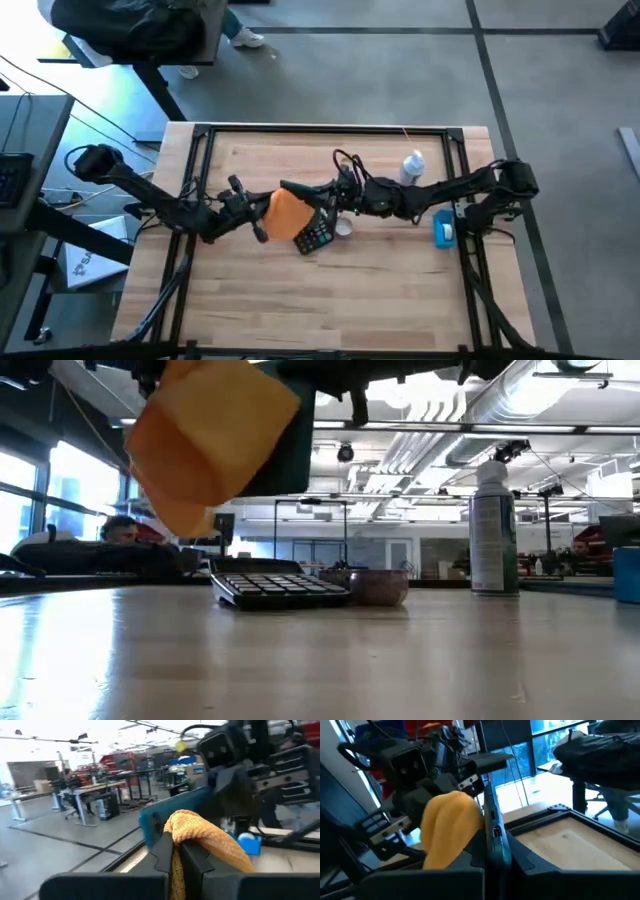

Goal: Apply microfiber cloth
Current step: Wipe the back of the black tablet with the yellow microfiber cloth

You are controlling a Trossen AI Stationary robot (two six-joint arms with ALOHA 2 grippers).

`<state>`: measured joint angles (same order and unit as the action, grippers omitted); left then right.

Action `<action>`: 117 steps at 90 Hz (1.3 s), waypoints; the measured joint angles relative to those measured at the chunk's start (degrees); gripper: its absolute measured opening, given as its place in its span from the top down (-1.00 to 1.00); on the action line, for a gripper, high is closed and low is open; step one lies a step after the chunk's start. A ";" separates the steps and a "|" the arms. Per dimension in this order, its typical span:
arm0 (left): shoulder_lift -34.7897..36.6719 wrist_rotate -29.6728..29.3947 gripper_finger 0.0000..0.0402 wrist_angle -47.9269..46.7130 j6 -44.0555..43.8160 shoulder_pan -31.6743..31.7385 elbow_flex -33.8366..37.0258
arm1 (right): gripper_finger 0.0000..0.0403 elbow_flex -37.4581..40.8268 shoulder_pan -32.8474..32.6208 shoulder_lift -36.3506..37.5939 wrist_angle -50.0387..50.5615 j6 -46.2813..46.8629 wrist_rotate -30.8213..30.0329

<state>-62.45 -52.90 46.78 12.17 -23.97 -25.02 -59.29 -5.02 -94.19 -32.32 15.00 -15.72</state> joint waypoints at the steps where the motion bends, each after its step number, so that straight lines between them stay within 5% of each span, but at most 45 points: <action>1: -0.10 0.26 1.00 0.07 -0.23 0.25 0.00 | 1.00 0.00 -0.06 -0.02 -0.02 0.00 -0.02; 32: -2.53 7.77 1.00 0.31 -5.49 5.28 0.00 | 1.00 0.00 -1.05 -4.55 -2.27 1.46 -1.27; 117: -3.91 13.43 1.00 0.68 -1.99 5.82 -0.09 | 1.00 -6.12 -1.00 -5.14 -0.23 -6.14 -1.75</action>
<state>-66.37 -39.47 47.46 10.17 -18.15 -25.10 -65.41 -6.02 -99.33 -32.54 8.86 -17.47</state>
